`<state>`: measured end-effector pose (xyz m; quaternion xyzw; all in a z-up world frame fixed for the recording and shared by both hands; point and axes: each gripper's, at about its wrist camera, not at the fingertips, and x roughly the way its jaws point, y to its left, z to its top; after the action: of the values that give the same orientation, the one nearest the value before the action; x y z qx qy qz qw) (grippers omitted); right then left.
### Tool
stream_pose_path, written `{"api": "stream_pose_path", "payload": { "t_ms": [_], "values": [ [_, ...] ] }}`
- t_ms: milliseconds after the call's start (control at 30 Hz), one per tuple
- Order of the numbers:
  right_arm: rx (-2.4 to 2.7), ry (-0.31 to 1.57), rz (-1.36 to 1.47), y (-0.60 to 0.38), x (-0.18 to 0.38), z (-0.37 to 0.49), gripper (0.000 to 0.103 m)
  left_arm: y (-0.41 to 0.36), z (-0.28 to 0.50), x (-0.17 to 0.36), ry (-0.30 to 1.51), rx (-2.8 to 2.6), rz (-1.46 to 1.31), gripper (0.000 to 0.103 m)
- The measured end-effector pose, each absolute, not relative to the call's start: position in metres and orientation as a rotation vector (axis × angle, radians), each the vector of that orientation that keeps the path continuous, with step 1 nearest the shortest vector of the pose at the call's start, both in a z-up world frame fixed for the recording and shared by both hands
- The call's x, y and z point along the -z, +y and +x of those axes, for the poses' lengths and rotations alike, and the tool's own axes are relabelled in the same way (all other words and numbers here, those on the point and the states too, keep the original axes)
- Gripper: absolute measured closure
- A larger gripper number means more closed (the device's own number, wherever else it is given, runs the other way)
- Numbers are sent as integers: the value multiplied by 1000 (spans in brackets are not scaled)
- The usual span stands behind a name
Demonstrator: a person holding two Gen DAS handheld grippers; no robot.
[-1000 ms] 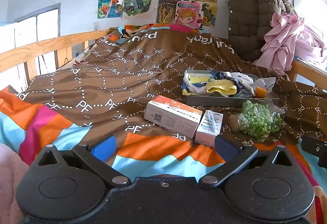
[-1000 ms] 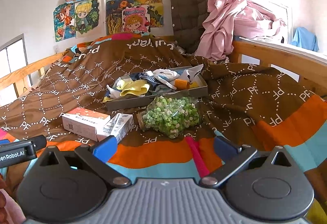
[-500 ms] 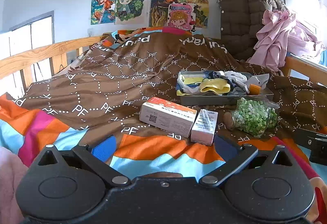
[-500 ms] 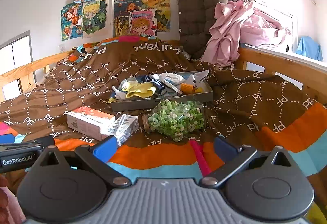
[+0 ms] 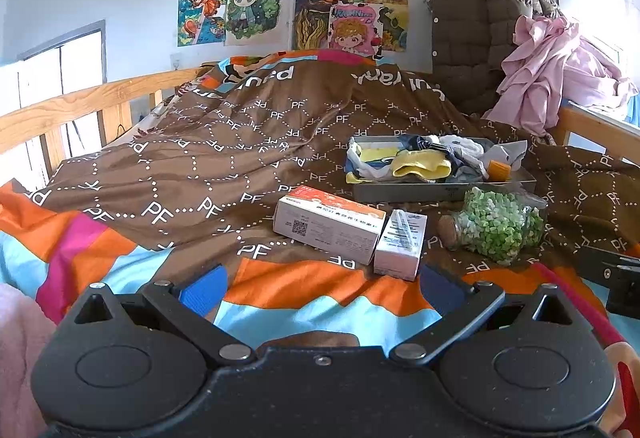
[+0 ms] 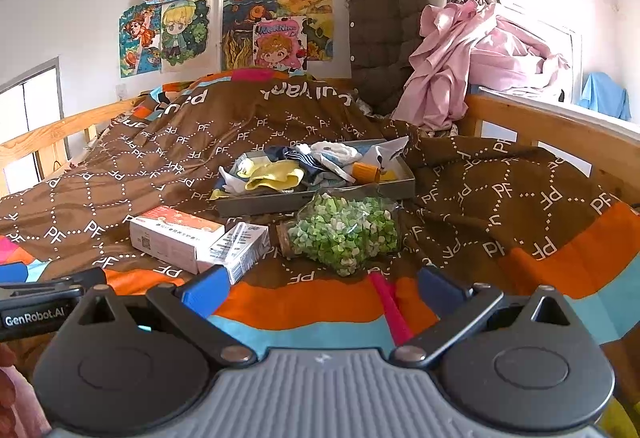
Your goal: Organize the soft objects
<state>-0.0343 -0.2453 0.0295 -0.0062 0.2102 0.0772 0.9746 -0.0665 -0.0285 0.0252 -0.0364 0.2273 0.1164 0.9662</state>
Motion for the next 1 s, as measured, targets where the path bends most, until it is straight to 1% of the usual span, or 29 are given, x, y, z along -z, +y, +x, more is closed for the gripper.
{"api": "stream_pose_path", "payload": {
  "t_ms": [1000],
  "values": [
    [-150, 436, -9, -247, -28, -33, 0, -26, -68, -25, 461, -244, -73, 1]
  ]
}}
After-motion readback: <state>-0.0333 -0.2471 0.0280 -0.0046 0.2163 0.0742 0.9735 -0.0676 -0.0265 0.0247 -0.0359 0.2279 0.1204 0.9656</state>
